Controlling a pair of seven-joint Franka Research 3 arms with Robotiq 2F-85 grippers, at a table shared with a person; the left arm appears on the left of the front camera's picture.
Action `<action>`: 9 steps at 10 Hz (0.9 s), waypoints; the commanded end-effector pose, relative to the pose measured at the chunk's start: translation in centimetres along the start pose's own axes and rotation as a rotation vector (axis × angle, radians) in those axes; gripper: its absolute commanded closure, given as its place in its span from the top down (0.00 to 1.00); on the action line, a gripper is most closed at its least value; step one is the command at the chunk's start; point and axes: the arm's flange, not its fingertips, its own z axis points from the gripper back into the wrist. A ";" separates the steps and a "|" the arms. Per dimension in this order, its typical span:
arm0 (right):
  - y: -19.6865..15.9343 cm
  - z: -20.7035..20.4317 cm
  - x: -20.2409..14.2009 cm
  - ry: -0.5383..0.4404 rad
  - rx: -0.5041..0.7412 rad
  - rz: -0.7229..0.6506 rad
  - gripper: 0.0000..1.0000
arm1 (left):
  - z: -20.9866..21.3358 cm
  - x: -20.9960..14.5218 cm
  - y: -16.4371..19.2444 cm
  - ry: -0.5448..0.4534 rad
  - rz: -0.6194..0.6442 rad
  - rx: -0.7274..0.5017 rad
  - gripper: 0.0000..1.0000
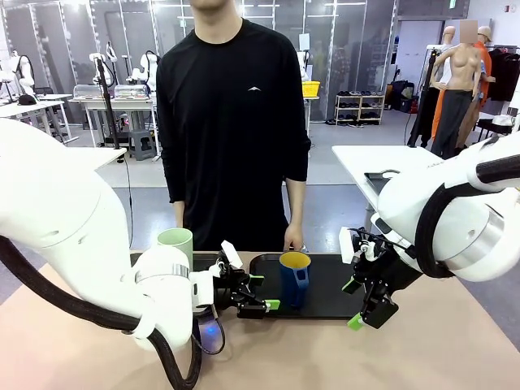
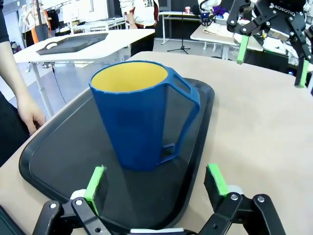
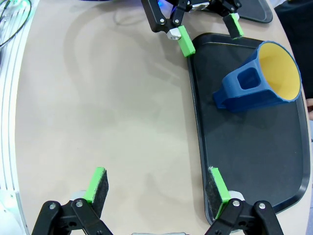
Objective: Sort and store the cups by type.
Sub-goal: Pick up the Handle plastic cup and place it into the empty Flat Tray.
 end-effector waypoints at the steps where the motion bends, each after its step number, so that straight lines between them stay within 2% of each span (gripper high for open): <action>1: 0.3 -0.2 0.0 0.001 -0.011 -0.012 1.00 | 0.0 0.0 0.0 0.000 0.000 0.000 1.00; 5: 0.3 -0.2 0.0 0.001 -0.011 -0.012 1.00 | 2.1 -0.2 -1.0 -0.008 -0.005 0.036 1.00; 9: 0.3 -0.2 0.0 0.001 -0.011 -0.012 1.00 | 4.5 0.6 -3.3 0.087 -0.024 0.052 1.00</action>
